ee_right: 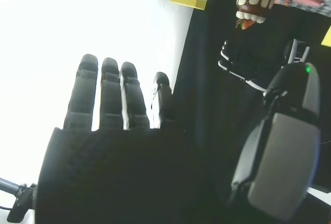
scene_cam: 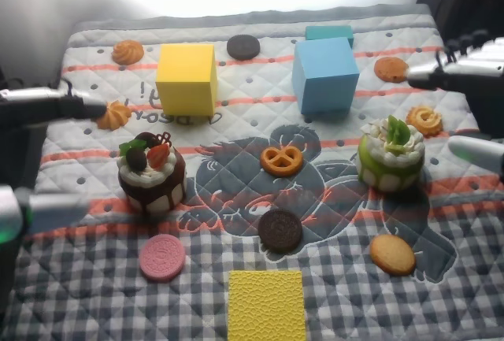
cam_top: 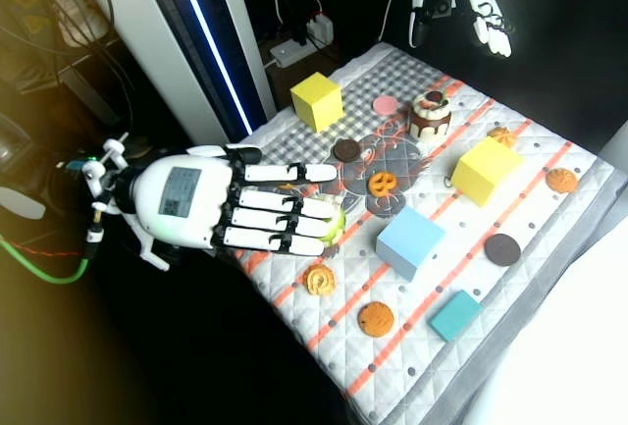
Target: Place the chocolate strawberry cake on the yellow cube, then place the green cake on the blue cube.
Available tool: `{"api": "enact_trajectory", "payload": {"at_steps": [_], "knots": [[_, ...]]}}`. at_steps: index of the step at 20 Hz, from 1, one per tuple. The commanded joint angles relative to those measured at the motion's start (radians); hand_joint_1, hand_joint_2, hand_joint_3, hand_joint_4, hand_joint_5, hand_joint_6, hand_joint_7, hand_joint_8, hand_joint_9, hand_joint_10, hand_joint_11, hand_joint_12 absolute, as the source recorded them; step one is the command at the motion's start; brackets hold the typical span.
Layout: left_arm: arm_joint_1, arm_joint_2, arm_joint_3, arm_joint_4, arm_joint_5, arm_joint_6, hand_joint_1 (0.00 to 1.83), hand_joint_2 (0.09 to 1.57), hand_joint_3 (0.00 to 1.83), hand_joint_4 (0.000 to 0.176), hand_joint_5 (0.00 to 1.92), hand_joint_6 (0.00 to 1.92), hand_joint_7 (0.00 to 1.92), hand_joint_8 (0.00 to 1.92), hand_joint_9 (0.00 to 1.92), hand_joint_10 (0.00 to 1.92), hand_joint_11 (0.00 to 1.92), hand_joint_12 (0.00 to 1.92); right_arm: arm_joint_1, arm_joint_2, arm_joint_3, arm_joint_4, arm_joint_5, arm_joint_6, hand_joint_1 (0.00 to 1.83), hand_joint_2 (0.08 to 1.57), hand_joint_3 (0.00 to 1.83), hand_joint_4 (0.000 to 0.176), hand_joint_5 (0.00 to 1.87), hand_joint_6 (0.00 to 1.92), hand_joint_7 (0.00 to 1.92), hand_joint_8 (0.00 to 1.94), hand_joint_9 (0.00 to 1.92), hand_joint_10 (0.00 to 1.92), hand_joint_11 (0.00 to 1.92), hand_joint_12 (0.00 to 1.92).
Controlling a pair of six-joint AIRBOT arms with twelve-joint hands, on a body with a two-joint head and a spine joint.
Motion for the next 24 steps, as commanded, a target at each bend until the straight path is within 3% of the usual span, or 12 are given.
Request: {"api": "enact_trajectory", "payload": {"at_steps": [1,7,9,11,12,13,14,15,18,19,21,24], "knots": [[-0.010,0.002,0.000,-0.003,-0.118,-0.006,0.42,1.11,0.00,0.006,0.45,0.00,0.36,0.00,0.34,0.03,0.00,0.60,0.006,0.008,0.003,0.022,0.116,0.003,0.55,1.35,0.00,0.000,0.50,0.00,0.56,0.00,0.53,0.00,0.50,0.08],[-0.010,-0.001,0.002,-0.003,-0.114,-0.006,0.59,1.05,0.00,0.000,0.42,0.00,0.34,0.00,0.31,0.00,0.00,0.63,0.003,0.007,0.003,0.023,0.116,0.003,0.58,1.36,0.00,0.000,0.51,0.00,0.57,0.00,0.54,0.00,0.53,0.05],[-0.012,-0.001,0.006,-0.002,-0.125,-0.006,0.75,0.95,0.00,0.042,0.36,0.00,0.30,0.00,0.23,0.00,0.00,0.69,0.003,0.006,0.004,0.023,0.116,0.003,0.59,1.36,0.00,0.000,0.52,0.00,0.56,0.00,0.54,0.00,0.53,0.05],[-0.026,-0.004,0.008,0.001,-0.127,0.018,0.78,0.87,0.00,0.101,0.25,0.00,0.21,0.00,0.12,0.00,0.00,0.29,0.003,0.005,0.004,0.023,0.116,0.003,0.64,1.35,0.00,0.000,0.52,0.00,0.57,0.00,0.54,0.00,0.53,0.04],[-0.045,-0.011,0.010,0.003,-0.112,0.046,0.77,0.86,0.00,0.107,0.23,0.00,0.20,0.00,0.10,0.00,0.00,0.22,0.003,0.004,0.005,0.023,0.116,0.003,0.65,1.35,0.00,0.000,0.51,0.00,0.56,0.00,0.53,0.00,0.53,0.03],[-0.069,-0.021,0.015,0.006,-0.086,0.069,0.73,0.83,0.01,0.119,0.25,0.00,0.26,0.00,0.17,0.00,0.00,0.46,0.003,0.004,0.005,0.023,0.116,0.003,0.66,1.35,0.00,0.000,0.51,0.00,0.57,0.00,0.54,0.00,0.53,0.03],[-0.106,-0.042,0.029,0.008,-0.041,0.095,0.71,0.83,0.00,0.126,0.30,0.00,0.36,0.00,0.33,0.02,0.00,0.93,0.003,0.004,0.004,0.023,0.116,0.003,0.66,1.35,0.00,0.000,0.51,0.00,0.58,0.00,0.54,0.00,0.53,0.03],[-0.136,-0.062,0.047,0.008,0.002,0.114,0.74,0.84,0.00,0.110,0.29,0.00,0.39,0.00,0.38,0.02,0.00,1.00,0.003,0.004,0.004,0.022,0.117,0.003,0.66,1.35,0.00,0.000,0.51,0.00,0.58,0.00,0.55,0.01,0.54,0.04],[-0.233,-0.127,0.099,0.013,0.129,0.173,1.02,0.77,0.00,0.147,0.31,0.01,0.45,0.01,0.40,0.01,0.00,1.05,0.000,0.005,0.004,0.021,0.117,0.003,0.63,1.35,0.00,0.000,0.53,0.01,0.60,0.01,0.59,0.01,0.58,0.05],[-0.252,-0.139,0.105,0.013,0.154,0.205,1.04,0.75,0.00,0.135,0.32,0.00,0.46,0.00,0.42,0.01,0.00,1.07,0.000,0.005,0.004,0.019,0.117,0.003,0.54,1.35,0.00,0.016,0.52,0.00,0.59,0.00,0.57,0.01,0.56,0.04],[-0.282,-0.160,0.110,0.007,0.205,0.291,0.96,0.78,0.00,0.148,0.29,0.00,0.43,0.00,0.41,0.01,0.00,0.92,0.000,0.005,0.004,0.018,0.117,0.003,0.50,1.35,0.00,0.039,0.51,0.00,0.59,0.00,0.54,0.00,0.51,0.01],[-0.306,-0.193,0.137,-0.003,0.264,0.336,0.92,0.79,0.00,0.148,0.29,0.00,0.41,0.00,0.40,0.01,0.00,1.11,-0.004,0.004,0.003,0.018,0.117,0.003,0.50,1.33,0.00,0.053,0.52,0.00,0.59,0.00,0.54,0.00,0.51,0.01]]}}
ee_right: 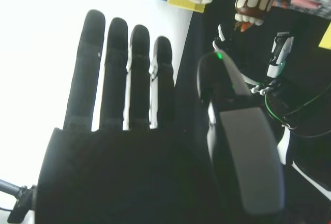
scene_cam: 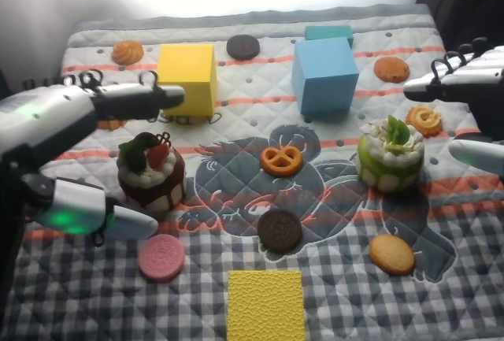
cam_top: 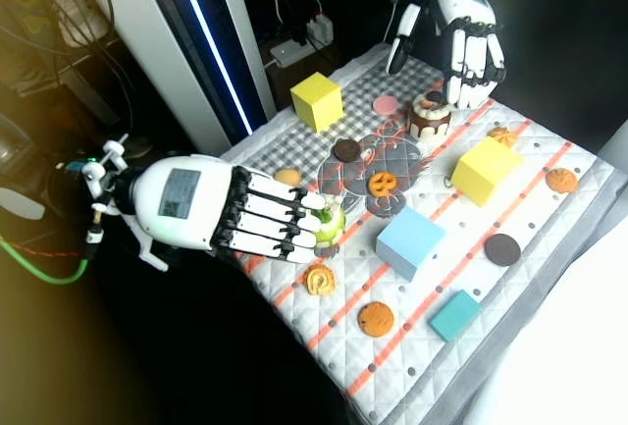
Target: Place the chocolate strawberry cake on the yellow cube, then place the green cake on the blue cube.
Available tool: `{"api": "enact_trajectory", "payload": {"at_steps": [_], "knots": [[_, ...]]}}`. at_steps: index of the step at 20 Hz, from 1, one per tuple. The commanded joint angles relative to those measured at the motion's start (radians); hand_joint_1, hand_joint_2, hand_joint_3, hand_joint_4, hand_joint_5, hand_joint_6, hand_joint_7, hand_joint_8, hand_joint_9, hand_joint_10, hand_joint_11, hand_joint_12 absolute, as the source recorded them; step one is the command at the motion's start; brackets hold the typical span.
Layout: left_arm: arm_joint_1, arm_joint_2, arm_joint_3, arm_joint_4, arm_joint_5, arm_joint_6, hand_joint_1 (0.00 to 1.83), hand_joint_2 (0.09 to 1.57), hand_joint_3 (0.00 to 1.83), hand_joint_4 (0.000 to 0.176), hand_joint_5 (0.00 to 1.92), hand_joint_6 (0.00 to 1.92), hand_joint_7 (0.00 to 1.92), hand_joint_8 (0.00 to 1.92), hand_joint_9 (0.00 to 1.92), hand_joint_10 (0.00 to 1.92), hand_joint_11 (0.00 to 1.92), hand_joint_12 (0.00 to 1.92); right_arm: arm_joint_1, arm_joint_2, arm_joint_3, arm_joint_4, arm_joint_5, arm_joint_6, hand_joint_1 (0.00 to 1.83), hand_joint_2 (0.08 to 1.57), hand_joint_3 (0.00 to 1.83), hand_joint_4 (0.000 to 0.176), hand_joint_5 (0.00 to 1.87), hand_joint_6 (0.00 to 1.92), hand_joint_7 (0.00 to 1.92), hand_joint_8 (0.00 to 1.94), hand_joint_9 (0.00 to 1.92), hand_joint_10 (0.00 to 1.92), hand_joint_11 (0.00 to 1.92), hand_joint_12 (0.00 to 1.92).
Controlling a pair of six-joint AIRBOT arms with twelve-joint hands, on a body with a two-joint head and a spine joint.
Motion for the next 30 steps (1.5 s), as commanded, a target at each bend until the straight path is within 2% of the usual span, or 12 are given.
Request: {"api": "enact_trajectory", "payload": {"at_steps": [1,4,6,9,11,15,18,23,26,27,28,30], "knots": [[-0.020,-0.002,0.011,-0.002,-0.080,-0.002,0.90,0.81,0.00,0.144,0.29,0.00,0.41,0.00,0.37,0.01,0.00,0.97,0.007,0.005,0.003,0.023,0.117,0.003,0.50,1.33,0.00,0.049,0.52,0.00,0.58,0.00,0.54,0.00,0.52,0.01],[-0.054,-0.028,0.044,-0.002,-0.028,0.013,0.84,0.84,0.01,0.108,0.33,0.00,0.45,0.00,0.42,0.03,0.00,1.13,0.006,0.004,0.002,0.023,0.117,0.003,0.49,1.34,0.00,0.021,0.52,0.00,0.58,0.00,0.54,0.00,0.53,0.02],[-0.083,-0.047,0.053,-0.014,0.009,0.096,0.86,0.82,0.00,0.081,0.37,0.01,0.48,0.01,0.46,0.04,0.00,1.12,0.005,0.004,0.002,0.023,0.117,0.003,0.49,1.34,0.00,0.030,0.51,0.00,0.56,0.00,0.53,0.00,0.52,0.01],[-0.121,-0.075,0.058,-0.033,0.056,0.230,0.90,0.81,0.00,0.119,0.40,0.00,0.55,0.02,0.55,0.07,0.00,1.20,0.003,0.004,0.001,0.023,0.117,0.004,0.50,1.35,0.00,0.037,0.50,0.00,0.57,0.00,0.52,0.00,0.50,0.00],[-0.126,-0.085,0.059,-0.049,0.062,0.268,0.90,0.83,0.00,0.115,0.43,0.00,0.59,0.01,0.59,0.08,0.00,1.45,0.001,0.005,-0.001,0.023,0.117,0.005,0.49,1.35,0.00,0.041,0.51,0.00,0.57,0.00,0.52,0.00,0.50,0.00],[-0.122,-0.083,0.064,-0.073,0.055,0.269,0.97,0.80,0.00,0.113,0.45,0.00,0.64,0.02,0.62,0.09,0.04,1.48,-0.003,0.005,-0.001,0.023,0.117,0.007,0.48,1.36,0.01,0.025,0.50,0.00,0.57,0.00,0.53,0.00,0.51,0.01],[-0.119,-0.083,0.071,-0.093,0.052,0.269,1.03,0.83,0.00,0.034,0.55,0.01,0.74,0.03,0.69,0.16,0.09,1.50,-0.004,0.005,-0.001,0.023,0.117,0.007,0.44,1.36,0.00,0.016,0.50,0.00,0.56,0.00,0.50,0.00,0.49,0.00],[-0.112,-0.084,0.077,-0.120,0.049,0.269,1.07,0.87,0.00,0.000,0.65,0.00,0.86,0.01,0.77,0.29,0.20,1.48,-0.005,0.005,-0.002,0.023,0.117,0.008,0.43,1.37,0.00,0.011,0.49,0.00,0.55,0.00,0.50,0.00,0.49,0.00],[-0.110,-0.082,0.076,-0.132,0.033,0.269,1.13,0.99,0.00,0.000,0.80,0.01,1.01,0.03,0.67,0.83,0.27,1.55,-0.006,0.004,-0.002,0.023,0.117,0.008,0.38,1.37,0.00,0.010,0.50,0.00,0.56,0.00,0.51,0.00,0.50,0.01],[-0.109,-0.080,0.074,-0.137,0.022,0.269,1.31,1.05,0.00,0.000,0.84,0.01,1.04,0.72,0.66,0.96,0.29,1.57,-0.008,0.004,-0.002,0.023,0.117,0.008,0.38,1.38,0.00,0.007,0.50,0.00,0.56,0.00,0.51,0.00,0.50,0.01],[-0.109,-0.079,0.071,-0.141,0.009,0.268,1.34,1.08,0.00,0.000,0.88,0.01,1.00,0.94,0.67,1.02,0.31,1.57,-0.008,0.004,-0.002,0.023,0.117,0.008,0.38,1.38,0.00,0.000,0.51,0.00,0.56,0.00,0.52,0.00,0.50,0.01],[-0.108,-0.072,0.061,-0.152,-0.038,0.268,1.36,1.06,0.00,0.000,0.94,0.02,1.05,0.92,0.72,1.08,0.37,1.56,-0.009,0.004,-0.002,0.023,0.117,0.008,0.36,1.38,0.00,0.000,0.51,0.00,0.57,0.00,0.52,0.00,0.51,0.01]]}}
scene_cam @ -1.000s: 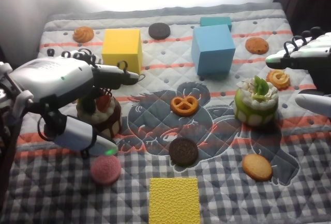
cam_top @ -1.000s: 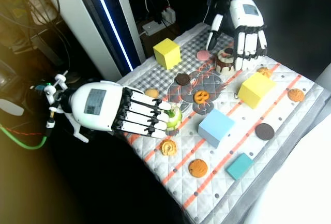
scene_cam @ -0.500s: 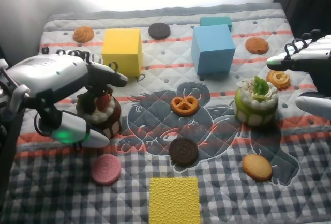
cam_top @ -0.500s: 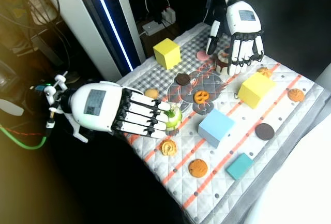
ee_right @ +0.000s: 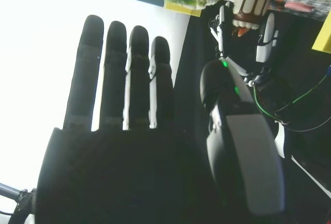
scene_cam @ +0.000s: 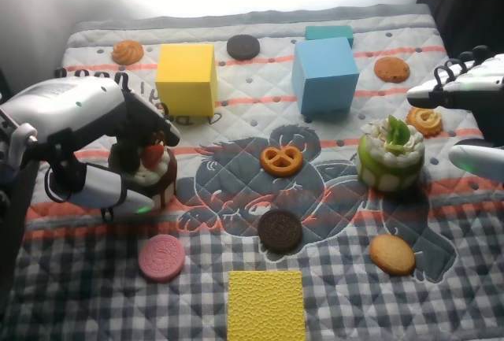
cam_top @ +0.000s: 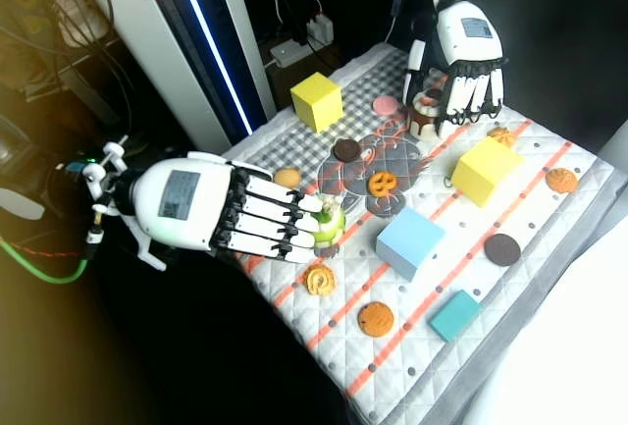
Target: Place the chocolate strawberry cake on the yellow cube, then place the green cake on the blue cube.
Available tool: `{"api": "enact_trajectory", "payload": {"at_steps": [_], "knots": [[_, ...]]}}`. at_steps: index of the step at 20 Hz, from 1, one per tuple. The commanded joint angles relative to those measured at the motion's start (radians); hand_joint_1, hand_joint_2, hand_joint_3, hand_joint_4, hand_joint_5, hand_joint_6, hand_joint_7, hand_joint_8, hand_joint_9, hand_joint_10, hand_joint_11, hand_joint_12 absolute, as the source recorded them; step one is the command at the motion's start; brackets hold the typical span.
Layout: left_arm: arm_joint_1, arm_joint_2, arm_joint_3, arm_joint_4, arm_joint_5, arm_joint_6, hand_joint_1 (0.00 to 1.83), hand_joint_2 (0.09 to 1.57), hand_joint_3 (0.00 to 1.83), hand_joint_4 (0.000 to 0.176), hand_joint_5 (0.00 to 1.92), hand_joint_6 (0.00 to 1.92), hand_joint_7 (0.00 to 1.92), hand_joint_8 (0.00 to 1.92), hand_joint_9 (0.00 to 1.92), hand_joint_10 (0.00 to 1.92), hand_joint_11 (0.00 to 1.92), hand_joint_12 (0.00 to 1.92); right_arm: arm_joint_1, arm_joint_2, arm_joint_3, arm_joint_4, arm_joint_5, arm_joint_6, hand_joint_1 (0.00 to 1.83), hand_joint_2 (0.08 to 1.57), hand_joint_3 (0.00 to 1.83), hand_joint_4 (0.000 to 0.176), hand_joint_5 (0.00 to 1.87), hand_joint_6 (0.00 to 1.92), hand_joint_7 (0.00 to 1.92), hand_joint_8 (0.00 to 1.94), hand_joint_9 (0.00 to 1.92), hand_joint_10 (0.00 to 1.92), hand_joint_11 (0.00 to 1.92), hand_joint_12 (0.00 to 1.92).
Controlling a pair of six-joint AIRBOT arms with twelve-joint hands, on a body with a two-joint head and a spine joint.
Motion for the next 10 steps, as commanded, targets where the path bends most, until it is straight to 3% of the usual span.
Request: {"api": "enact_trajectory", "payload": {"at_steps": [1,2,3,4,6,8,10], "knots": [[-0.005,0.015,-0.005,0.012,-0.160,-0.006,1.36,1.06,0.00,0.000,0.96,0.02,1.05,0.91,0.72,1.12,0.40,1.59,0.003,0.005,0.000,0.022,0.118,0.005,0.34,1.38,0.00,0.000,0.50,0.00,0.57,0.00,0.52,0.00,0.50,0.00],[-0.005,0.020,-0.010,0.012,-0.187,-0.021,1.28,1.09,0.03,0.000,0.91,0.73,1.06,1.02,0.74,1.12,0.46,1.57,0.002,0.005,-0.001,0.023,0.118,0.005,0.34,1.38,0.00,0.000,0.50,0.00,0.57,0.00,0.52,0.00,0.51,0.01],[-0.004,0.022,-0.011,0.012,-0.206,-0.040,1.25,1.13,0.01,0.000,0.84,0.96,1.01,1.14,0.73,1.09,0.42,1.52,0.001,0.004,-0.001,0.023,0.118,0.005,0.36,1.38,0.00,0.000,0.50,0.00,0.57,0.00,0.52,0.00,0.50,0.00],[-0.003,0.024,-0.011,0.012,-0.228,-0.063,1.25,1.15,0.00,0.000,0.81,1.03,0.99,1.19,0.72,1.07,0.30,1.52,0.000,0.003,-0.001,0.023,0.118,0.005,0.36,1.38,0.00,0.000,0.50,0.00,0.57,0.00,0.52,0.00,0.50,0.00],[-0.003,0.025,-0.011,0.014,-0.260,-0.092,1.25,1.15,0.00,0.000,0.81,1.03,0.99,1.18,0.70,1.07,0.26,1.53,-0.001,0.002,-0.001,0.024,0.118,0.005,0.34,1.37,0.00,0.000,0.50,0.00,0.57,0.00,0.52,0.00,0.50,0.00],[-0.024,0.024,-0.008,0.031,-0.291,-0.117,1.25,1.15,0.00,0.000,0.82,1.01,0.99,1.19,0.72,1.04,0.35,1.45,-0.001,0.000,0.000,0.024,0.118,0.005,0.34,1.37,0.00,0.000,0.48,0.00,0.56,0.00,0.52,0.00,0.50,0.00],[-0.052,0.014,0.001,0.034,-0.302,-0.117,1.24,1.15,0.00,0.000,0.83,1.03,0.98,1.19,0.75,1.06,0.48,1.50,-0.001,-0.002,0.000,0.025,0.118,0.005,0.33,1.37,0.00,0.019,0.48,0.00,0.57,0.00,0.52,0.00,0.49,0.00]]}}
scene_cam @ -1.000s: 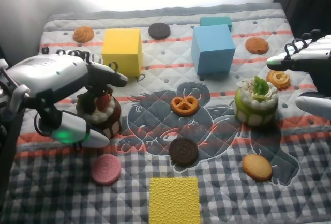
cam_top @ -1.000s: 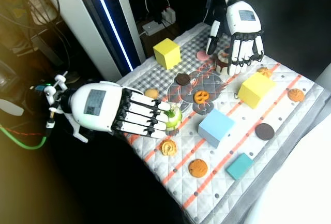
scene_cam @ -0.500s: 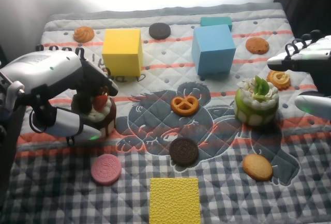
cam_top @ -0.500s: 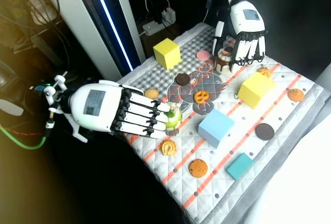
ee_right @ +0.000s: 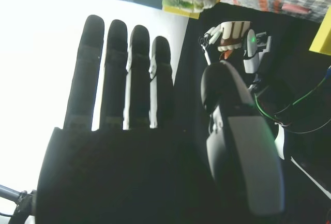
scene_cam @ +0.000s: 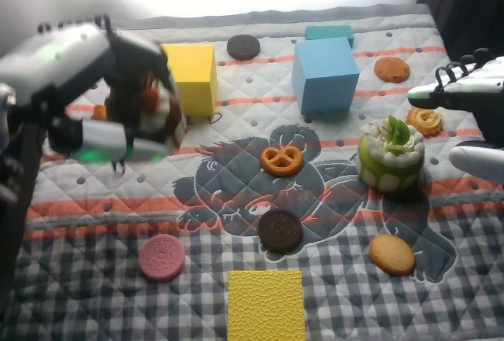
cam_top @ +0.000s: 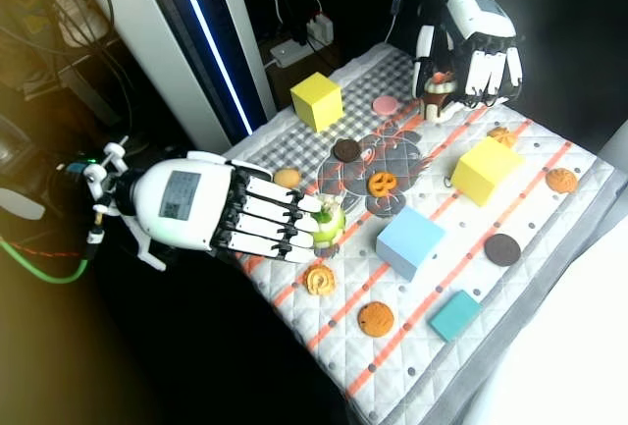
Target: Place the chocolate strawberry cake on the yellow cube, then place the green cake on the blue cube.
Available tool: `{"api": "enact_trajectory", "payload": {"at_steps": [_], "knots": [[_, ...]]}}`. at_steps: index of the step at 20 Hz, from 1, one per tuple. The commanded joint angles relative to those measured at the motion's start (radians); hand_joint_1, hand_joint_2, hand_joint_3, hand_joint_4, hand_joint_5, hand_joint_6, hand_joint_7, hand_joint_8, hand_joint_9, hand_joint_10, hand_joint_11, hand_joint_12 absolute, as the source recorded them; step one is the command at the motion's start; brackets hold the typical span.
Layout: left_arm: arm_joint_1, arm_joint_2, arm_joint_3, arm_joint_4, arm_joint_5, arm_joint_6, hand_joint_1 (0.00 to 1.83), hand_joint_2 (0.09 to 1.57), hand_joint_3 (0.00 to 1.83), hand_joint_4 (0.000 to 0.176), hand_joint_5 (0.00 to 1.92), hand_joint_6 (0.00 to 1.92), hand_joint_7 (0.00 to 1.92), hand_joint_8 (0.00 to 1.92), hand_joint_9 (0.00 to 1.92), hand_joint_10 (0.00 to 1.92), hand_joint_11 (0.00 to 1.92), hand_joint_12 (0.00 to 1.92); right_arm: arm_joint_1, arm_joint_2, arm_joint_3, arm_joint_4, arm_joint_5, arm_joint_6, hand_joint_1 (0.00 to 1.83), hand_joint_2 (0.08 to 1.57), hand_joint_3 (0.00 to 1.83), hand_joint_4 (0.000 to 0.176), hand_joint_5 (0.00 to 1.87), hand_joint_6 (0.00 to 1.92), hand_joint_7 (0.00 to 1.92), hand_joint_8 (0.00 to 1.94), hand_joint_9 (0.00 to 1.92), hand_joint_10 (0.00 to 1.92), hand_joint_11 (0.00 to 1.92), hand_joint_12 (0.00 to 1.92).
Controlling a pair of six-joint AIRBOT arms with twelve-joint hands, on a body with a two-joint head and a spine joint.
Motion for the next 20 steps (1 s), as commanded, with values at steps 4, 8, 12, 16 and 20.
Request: {"api": "enact_trajectory", "payload": {"at_steps": [4,8,12,16,20], "knots": [[-0.080,-0.029,0.046,0.016,-0.135,-0.009,1.22,1.17,0.00,0.000,0.79,1.11,0.94,1.23,0.76,1.09,0.63,1.53,0.006,-0.004,0.003,0.022,0.117,0.005,0.32,1.37,0.00,0.013,0.49,0.00,0.56,0.00,0.50,0.00,0.47,0.00],[-0.139,-0.055,0.092,0.018,-0.110,-0.009,1.23,1.15,0.00,0.000,0.80,1.08,1.00,1.14,0.84,1.12,0.70,1.61,0.005,-0.011,0.008,0.022,0.117,0.005,0.32,1.37,0.00,0.018,0.49,0.00,0.56,0.00,0.51,0.01,0.48,0.01],[-0.211,-0.113,0.184,-0.010,-0.011,-0.010,1.12,1.09,0.00,0.000,0.99,0.93,0.95,0.71,0.85,0.98,0.69,1.46,0.005,-0.018,0.014,0.022,0.117,0.005,0.30,1.37,0.00,0.016,0.49,0.00,0.55,0.00,0.50,0.00,0.47,0.01],[-0.254,-0.166,0.271,-0.032,0.081,-0.010,1.11,1.00,0.00,0.000,0.85,0.50,0.98,0.62,0.83,0.99,0.67,1.51,0.006,-0.026,0.020,0.021,0.117,0.005,0.29,1.37,0.00,0.007,0.50,0.00,0.56,0.00,0.51,0.00,0.49,0.01],[-0.260,-0.189,0.313,-0.048,0.128,-0.010,1.09,0.97,0.00,0.000,0.92,0.03,1.02,0.40,0.87,0.93,0.70,1.49,0.006,-0.028,0.022,0.021,0.117,0.005,0.33,1.37,0.00,0.000,0.51,0.00,0.56,0.00,0.53,0.01,0.53,0.02]]}}
